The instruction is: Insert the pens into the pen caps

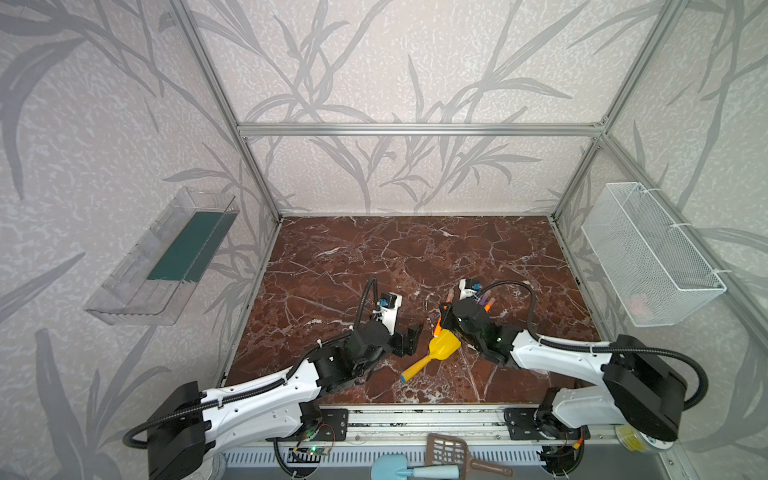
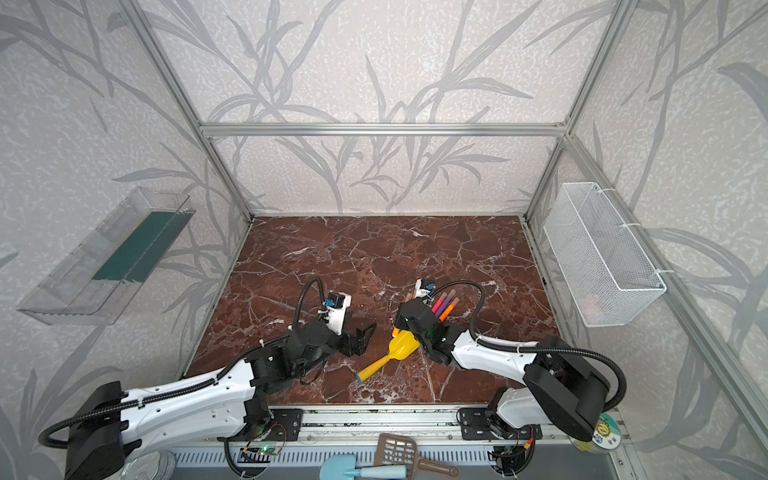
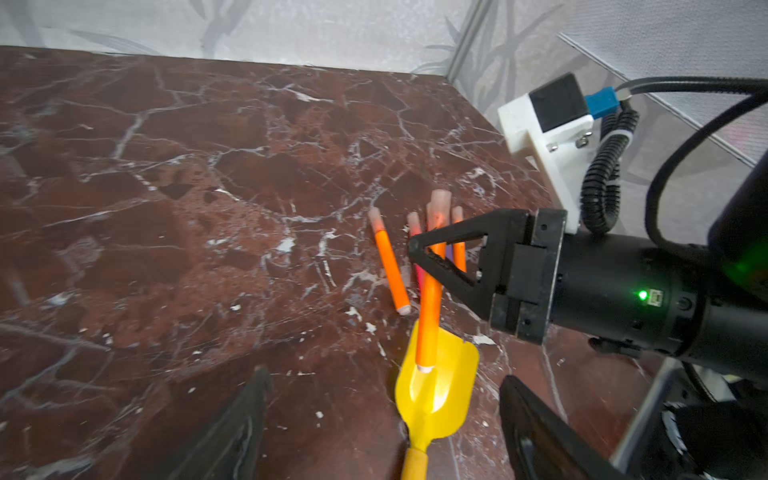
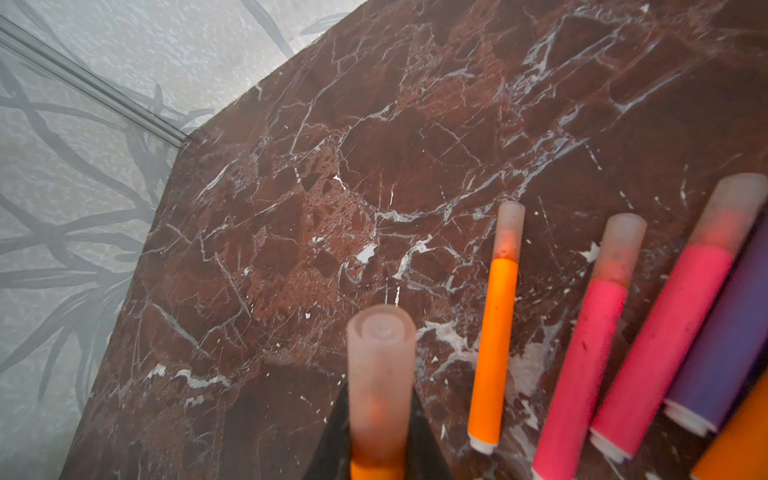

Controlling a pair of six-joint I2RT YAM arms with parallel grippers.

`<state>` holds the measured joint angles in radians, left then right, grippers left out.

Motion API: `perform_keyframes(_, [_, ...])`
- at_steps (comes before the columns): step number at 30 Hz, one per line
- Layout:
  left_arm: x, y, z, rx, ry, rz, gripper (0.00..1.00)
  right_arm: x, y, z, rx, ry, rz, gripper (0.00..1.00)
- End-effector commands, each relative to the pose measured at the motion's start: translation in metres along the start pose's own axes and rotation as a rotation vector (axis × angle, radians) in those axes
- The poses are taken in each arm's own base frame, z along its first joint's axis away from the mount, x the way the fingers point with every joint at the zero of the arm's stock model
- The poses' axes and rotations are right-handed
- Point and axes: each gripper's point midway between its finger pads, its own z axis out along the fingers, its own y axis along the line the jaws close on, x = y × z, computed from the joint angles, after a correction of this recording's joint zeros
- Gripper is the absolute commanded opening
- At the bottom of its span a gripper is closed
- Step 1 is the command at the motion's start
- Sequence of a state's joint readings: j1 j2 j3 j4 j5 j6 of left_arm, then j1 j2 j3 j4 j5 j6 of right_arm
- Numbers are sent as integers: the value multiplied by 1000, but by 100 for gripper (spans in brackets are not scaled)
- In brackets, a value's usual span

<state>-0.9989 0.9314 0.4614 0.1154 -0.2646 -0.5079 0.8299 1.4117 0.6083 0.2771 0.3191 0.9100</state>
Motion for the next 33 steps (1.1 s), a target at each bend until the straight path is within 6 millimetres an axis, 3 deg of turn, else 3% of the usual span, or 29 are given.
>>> perform_keyframes(1, [4,26,-6,-101,-1,-33,89,-3,-7,20,22,64,-2,0])
perform_keyframes(5, [3,31,-10,-104,-14,-46,89,-8,-10,47,78,110,-14,0])
perform_keyframes(9, [3,33,-10,-105,-16,-48,90,0,-21,75,125,189,1,0])
perform_keyframes(14, [5,36,-8,-118,-9,-46,90,7,-35,90,168,250,17,0])
perform_keyframes(17, [5,39,-8,-129,-13,-49,90,8,-41,91,188,247,15,3])
perform_keyframes(23, [4,41,-10,-133,-19,-59,92,10,-51,88,214,239,19,19])
perform_keyframes(29, [3,43,-12,-136,-23,-64,92,5,-47,80,197,222,18,32])
perform_keyframes(33, [-2,46,-13,-153,-32,-57,99,-7,-42,69,189,195,9,40])
